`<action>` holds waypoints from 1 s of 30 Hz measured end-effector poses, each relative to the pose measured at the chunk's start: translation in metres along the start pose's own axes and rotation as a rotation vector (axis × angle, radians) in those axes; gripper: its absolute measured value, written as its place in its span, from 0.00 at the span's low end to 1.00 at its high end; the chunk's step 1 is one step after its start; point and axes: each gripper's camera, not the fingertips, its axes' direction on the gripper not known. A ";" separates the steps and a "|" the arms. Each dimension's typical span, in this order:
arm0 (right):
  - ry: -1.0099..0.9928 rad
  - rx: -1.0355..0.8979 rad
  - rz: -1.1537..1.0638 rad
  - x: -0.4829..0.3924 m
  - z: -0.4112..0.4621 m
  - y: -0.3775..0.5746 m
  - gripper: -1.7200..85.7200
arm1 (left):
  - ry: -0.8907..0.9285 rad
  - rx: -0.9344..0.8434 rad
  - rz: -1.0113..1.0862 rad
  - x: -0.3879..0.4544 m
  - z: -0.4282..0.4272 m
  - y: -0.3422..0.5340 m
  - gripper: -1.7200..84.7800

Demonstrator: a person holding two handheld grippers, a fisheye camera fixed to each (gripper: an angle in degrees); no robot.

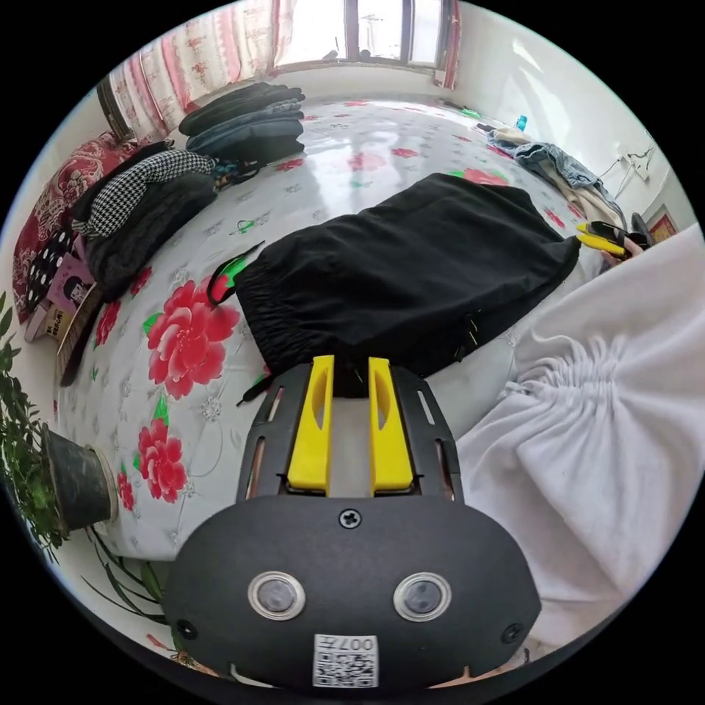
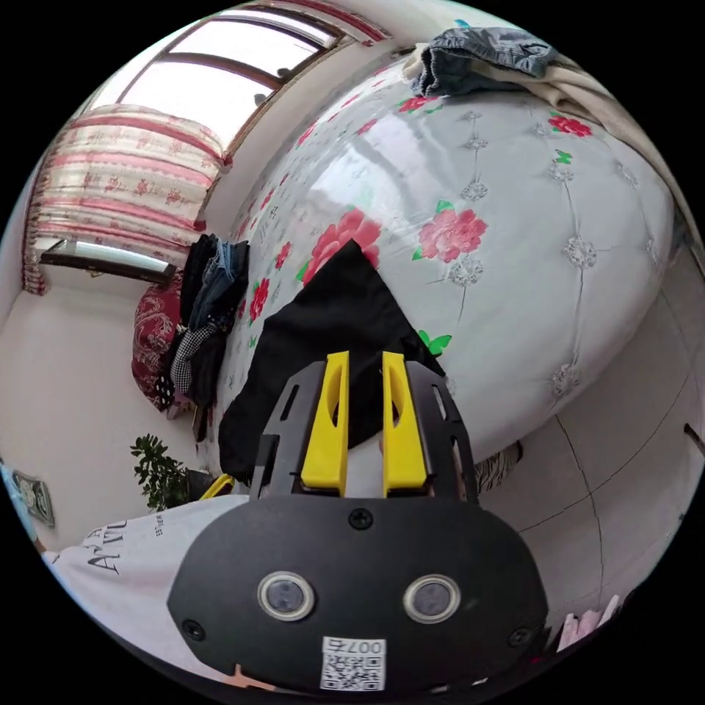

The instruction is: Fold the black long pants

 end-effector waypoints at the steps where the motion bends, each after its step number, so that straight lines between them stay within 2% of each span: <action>1: 0.005 -0.009 0.042 0.003 0.008 0.000 0.03 | 0.001 0.001 -0.015 -0.001 0.004 -0.002 0.09; 5: 0.061 -0.059 0.043 0.002 0.024 -0.002 0.02 | 0.057 -0.015 -0.086 -0.012 0.013 -0.012 0.07; 10: 0.128 0.070 -0.069 -0.009 -0.008 0.011 0.02 | 0.062 0.006 -0.034 -0.005 -0.012 -0.003 0.01; 14: 0.073 0.092 0.028 0.011 -0.017 0.021 0.03 | 0.061 0.008 -0.016 0.001 -0.028 0.014 0.01; 19: -0.029 -0.008 0.058 0.012 0.008 0.027 0.05 | 0.068 0.012 -0.037 0.001 -0.028 0.008 0.01; 24: 0.021 -0.060 0.050 -0.001 0.038 0.021 0.03 | 0.062 0.004 0.011 0.002 -0.034 -0.009 0.01; 25: 0.066 -0.054 0.045 -0.002 0.041 0.019 0.03 | 0.065 0.001 0.013 0.002 -0.034 -0.010 0.01; 30: 0.043 0.067 -0.027 -0.008 0.013 0.022 0.02 | 0.111 0.028 0.059 0.007 -0.066 -0.007 0.01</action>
